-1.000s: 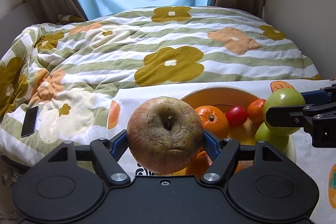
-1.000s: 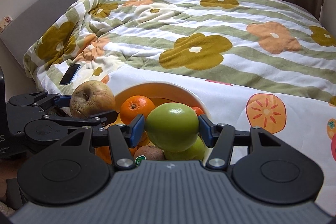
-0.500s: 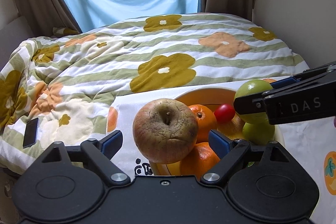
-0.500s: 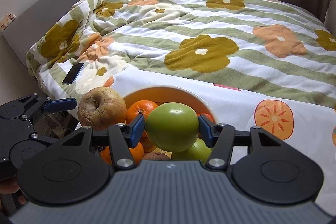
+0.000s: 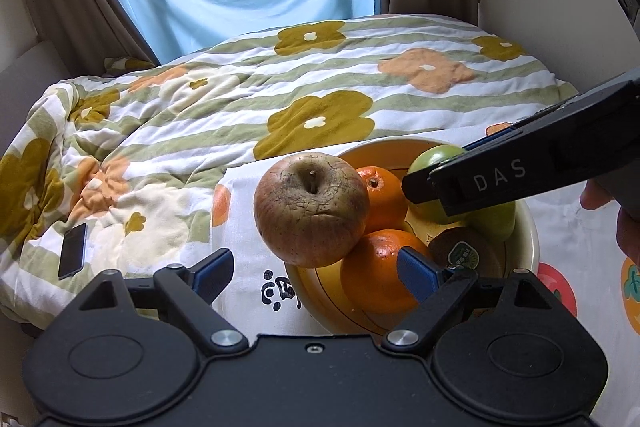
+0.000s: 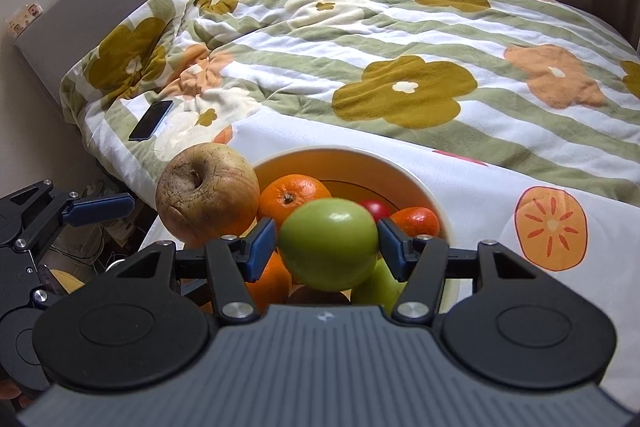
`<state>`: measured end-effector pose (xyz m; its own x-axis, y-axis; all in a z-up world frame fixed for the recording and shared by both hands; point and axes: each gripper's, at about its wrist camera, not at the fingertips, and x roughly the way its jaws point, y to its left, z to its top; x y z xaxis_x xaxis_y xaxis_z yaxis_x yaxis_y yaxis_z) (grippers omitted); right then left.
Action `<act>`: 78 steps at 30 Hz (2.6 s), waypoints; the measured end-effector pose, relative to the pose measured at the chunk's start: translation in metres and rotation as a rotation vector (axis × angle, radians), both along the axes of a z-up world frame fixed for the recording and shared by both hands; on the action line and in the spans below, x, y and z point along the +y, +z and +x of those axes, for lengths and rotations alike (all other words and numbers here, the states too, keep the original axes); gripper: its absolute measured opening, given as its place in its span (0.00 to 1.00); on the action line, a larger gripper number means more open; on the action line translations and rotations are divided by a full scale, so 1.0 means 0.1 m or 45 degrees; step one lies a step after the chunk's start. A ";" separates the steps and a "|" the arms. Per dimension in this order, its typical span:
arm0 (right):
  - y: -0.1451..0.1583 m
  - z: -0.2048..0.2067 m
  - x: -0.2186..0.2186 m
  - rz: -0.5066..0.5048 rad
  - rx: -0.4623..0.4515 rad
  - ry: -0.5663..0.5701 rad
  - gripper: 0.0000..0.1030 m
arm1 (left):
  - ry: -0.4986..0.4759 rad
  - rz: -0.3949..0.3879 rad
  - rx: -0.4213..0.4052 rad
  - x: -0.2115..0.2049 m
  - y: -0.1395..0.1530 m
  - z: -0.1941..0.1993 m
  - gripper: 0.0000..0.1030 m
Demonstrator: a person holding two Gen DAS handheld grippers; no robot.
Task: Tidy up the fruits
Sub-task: 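Carry the brown apple and green apple into the bowl and release both, then move both open tools back toward the last tangerine and red tomato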
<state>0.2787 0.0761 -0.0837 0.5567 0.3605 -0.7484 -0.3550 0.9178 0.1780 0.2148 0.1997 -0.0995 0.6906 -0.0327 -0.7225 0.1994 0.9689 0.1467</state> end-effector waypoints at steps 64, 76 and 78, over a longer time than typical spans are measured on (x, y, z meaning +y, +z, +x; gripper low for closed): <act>0.14 -1.50 -3.88 -0.147 -0.202 -0.291 1.00 | -0.290 -0.036 -0.096 -3.41 -0.05 -0.94 0.98; -0.32 -1.07 -4.10 -0.160 -0.158 -0.219 0.93 | -0.518 -0.038 -0.018 -4.04 -0.62 -0.58 0.81; -0.38 -1.04 -4.09 -0.162 -0.151 -0.216 0.93 | -0.529 -0.044 -0.007 -4.08 -0.66 -0.54 0.77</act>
<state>0.1751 -0.3328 -0.1213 0.6879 0.1614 -0.7076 -0.2054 0.9784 0.0235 0.1603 -0.2082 -0.1658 0.6177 -0.3336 -0.7122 0.5737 0.8106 0.1179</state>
